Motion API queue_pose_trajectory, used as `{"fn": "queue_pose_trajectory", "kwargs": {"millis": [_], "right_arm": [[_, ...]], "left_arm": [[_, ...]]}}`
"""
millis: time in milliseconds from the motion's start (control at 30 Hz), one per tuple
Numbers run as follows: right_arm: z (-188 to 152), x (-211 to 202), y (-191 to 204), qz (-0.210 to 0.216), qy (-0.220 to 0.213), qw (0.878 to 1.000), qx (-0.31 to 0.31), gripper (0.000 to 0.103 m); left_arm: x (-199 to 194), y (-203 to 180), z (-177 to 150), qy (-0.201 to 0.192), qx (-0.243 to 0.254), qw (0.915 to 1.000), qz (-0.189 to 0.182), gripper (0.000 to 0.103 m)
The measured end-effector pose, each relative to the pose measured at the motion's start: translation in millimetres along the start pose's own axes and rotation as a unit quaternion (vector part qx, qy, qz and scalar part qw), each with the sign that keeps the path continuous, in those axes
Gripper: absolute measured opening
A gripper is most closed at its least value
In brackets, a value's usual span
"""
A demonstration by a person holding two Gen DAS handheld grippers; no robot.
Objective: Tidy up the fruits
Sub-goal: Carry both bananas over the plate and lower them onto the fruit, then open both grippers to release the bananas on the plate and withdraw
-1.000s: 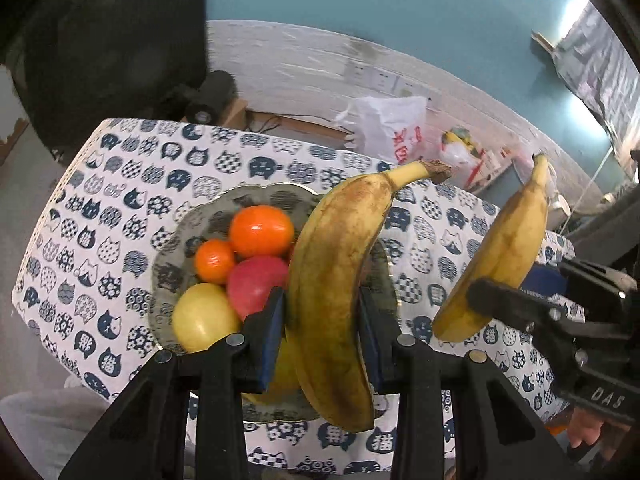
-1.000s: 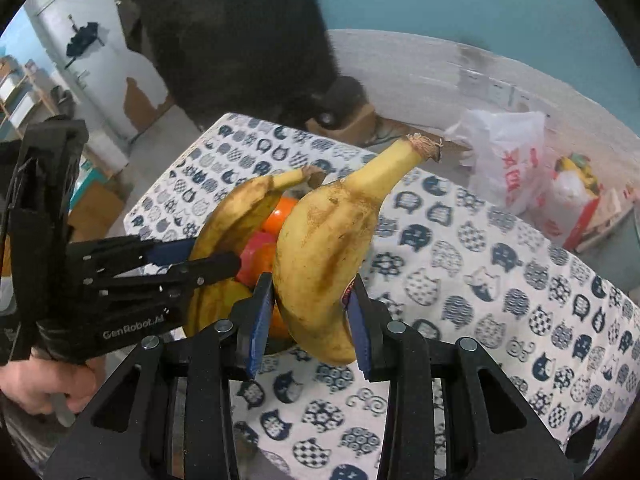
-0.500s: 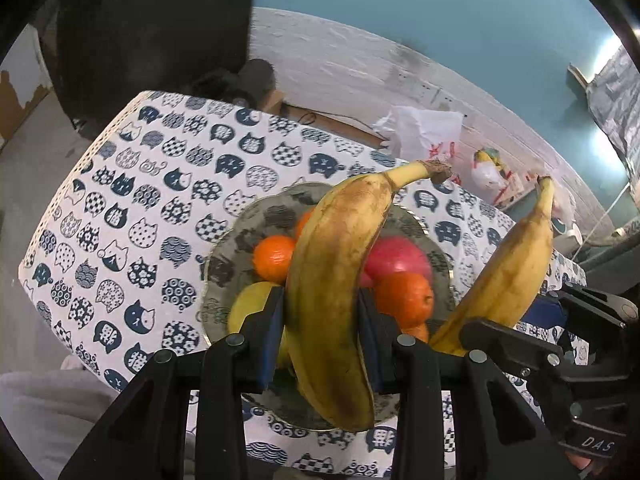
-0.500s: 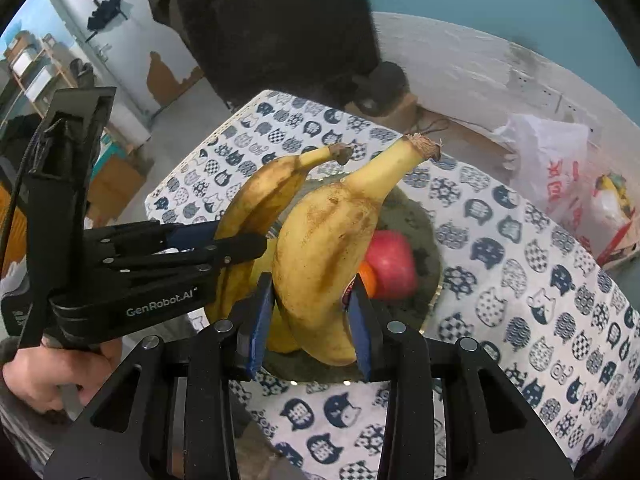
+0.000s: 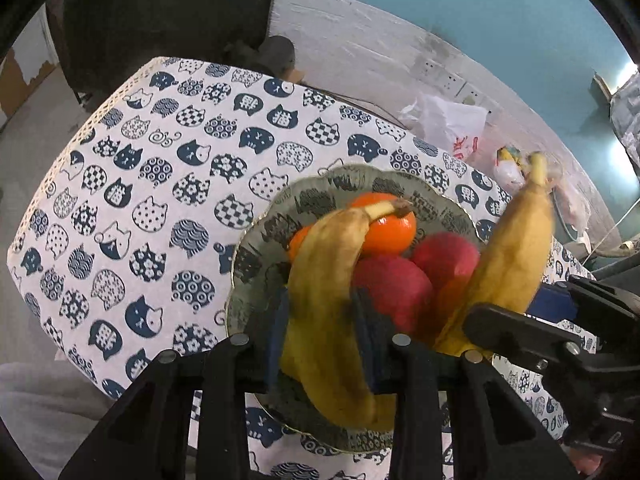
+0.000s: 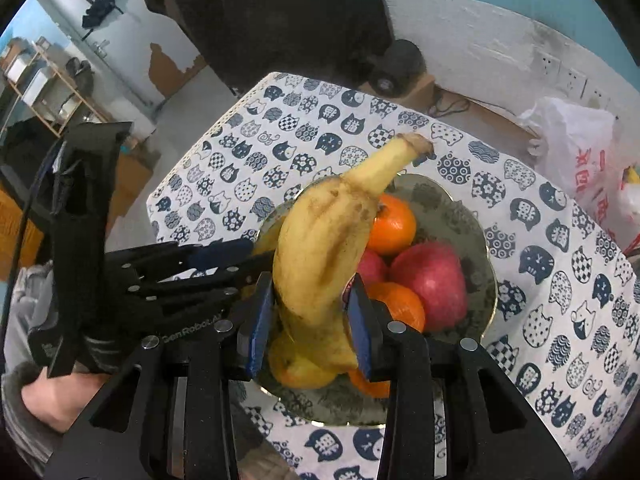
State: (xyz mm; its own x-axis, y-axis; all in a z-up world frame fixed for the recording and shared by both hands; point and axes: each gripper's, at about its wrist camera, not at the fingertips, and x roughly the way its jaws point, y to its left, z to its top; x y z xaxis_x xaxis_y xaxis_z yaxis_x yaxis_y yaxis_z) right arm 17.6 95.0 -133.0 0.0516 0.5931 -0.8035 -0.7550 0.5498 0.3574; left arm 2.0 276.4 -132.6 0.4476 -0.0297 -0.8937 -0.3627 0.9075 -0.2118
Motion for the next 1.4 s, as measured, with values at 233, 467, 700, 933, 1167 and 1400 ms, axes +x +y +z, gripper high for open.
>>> {"fn": "queue_pose_trajectory", "kwargs": {"millis": [233,467,700,933,1167,1400], "right_arm": [[4.3,17.2,-14.1,0.006,0.015,0.999,0.031,0.036],[3.8,22.5,-20.2,0.01,0.019,0.999,0.04,0.035],[3.4,20.1,-20.4,0.002,0.014,0.999,0.038,0.038],[2.1,4.6,-19.3,-0.012,0.002,0.999,0.035,0.048],[-0.8,-21.4,-8.1,-0.047,-0.022,0.999,0.011,0.059],[-6.3,-49.5,1.8,-0.084,-0.045,0.995,-0.007,0.068]], "left_arm": [[4.8,1.2,3.1,0.006,0.0,1.0,-0.001,0.036],[18.8,1.1,-3.6,0.033,0.001,0.9995,0.003,0.043],[12.7,-3.1,-5.8,0.028,0.005,0.9996,0.005,0.049],[-0.3,-9.3,-7.8,0.019,0.009,0.9998,0.004,0.057],[-21.2,-18.8,-12.6,0.004,0.016,0.9999,-0.004,0.062],[-44.1,-34.0,-18.9,-0.013,0.039,0.9991,0.001,0.069]]}}
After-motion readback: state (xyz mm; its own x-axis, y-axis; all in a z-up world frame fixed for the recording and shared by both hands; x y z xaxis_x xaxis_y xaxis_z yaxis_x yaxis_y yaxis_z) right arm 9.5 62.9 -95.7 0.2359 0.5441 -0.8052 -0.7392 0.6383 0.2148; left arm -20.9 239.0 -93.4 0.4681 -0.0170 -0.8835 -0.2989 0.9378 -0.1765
